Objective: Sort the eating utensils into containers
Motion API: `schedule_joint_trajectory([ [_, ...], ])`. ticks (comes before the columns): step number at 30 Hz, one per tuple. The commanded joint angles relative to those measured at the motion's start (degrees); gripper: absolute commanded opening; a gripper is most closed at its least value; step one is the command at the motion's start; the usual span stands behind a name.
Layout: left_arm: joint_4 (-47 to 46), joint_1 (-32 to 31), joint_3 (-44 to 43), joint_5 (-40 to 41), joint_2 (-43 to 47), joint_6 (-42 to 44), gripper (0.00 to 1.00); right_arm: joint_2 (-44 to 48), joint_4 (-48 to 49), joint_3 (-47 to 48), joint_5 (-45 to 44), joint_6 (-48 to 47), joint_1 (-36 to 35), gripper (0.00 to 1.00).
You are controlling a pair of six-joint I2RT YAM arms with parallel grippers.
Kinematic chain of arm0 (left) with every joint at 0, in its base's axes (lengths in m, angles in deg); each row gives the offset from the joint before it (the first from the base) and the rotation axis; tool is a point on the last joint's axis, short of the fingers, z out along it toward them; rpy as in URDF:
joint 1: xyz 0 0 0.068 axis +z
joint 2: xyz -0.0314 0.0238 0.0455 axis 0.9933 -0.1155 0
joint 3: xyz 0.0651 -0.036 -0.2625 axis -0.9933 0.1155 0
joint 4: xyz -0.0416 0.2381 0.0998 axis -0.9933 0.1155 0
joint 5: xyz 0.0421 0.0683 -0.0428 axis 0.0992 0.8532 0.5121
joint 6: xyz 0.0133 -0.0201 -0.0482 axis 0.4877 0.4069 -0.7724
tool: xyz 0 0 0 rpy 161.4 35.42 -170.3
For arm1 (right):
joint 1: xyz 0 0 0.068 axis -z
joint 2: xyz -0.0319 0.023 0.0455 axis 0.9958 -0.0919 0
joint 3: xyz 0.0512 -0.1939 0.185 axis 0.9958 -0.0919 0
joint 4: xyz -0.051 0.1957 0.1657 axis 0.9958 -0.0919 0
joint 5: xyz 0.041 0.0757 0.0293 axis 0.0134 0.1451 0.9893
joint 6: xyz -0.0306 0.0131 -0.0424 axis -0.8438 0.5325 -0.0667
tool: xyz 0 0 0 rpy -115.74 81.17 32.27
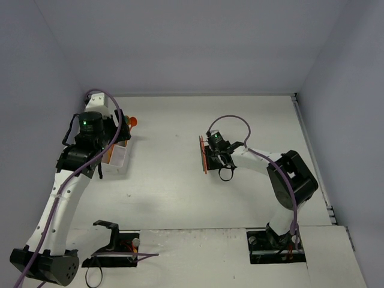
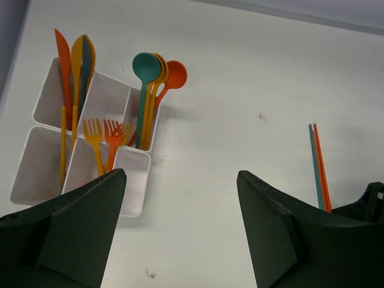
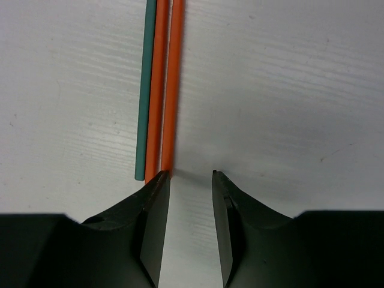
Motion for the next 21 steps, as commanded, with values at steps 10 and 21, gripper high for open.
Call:
schedule_joint_trajectory([
  [10,-1.7,-3.3,-2.9,-1.3,-0.1,-4.7,0.72,-1.6,0.9,3.7,-3.3,1.1,-0.3,0.3],
  [21,-1.4,-3.6,-3.1,-2.0,-0.1,-4.4,0.72,-4.7,0.8,6.1,-3.6,1.6,-1.1,0.29],
])
